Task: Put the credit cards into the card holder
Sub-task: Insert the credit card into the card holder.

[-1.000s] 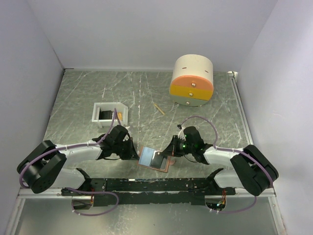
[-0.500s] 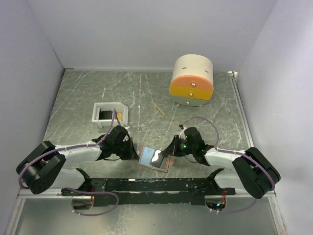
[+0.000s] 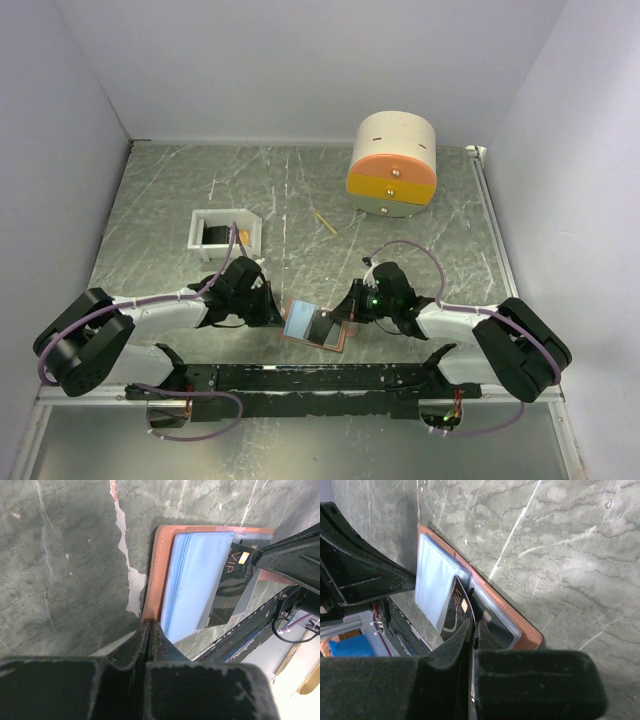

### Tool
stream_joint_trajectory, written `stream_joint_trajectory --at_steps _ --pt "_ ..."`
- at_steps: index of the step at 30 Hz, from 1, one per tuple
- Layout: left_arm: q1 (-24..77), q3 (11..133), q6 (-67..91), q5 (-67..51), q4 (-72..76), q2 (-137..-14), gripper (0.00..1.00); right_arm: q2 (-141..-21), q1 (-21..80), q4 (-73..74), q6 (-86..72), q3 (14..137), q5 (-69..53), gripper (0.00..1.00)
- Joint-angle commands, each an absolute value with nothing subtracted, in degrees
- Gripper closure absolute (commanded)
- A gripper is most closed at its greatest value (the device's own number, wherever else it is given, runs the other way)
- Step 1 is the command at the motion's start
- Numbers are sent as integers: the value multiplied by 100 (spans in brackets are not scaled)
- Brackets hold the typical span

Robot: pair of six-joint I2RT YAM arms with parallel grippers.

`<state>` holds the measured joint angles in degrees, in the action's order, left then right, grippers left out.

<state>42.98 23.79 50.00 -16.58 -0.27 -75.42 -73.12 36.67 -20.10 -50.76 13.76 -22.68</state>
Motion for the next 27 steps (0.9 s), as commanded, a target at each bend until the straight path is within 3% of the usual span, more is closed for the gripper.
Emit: stream_joint_trajectory --at_steps 1,27 --pt "4430 2193 4966 -1520 -409 -7651 93 -7360 3735 -1850 -5027 1383 -2085 100" --pt "4527 2068 5179 -1682 -245 -7408 93 -7870 3853 -2102 -5014 1799 -1862 99"
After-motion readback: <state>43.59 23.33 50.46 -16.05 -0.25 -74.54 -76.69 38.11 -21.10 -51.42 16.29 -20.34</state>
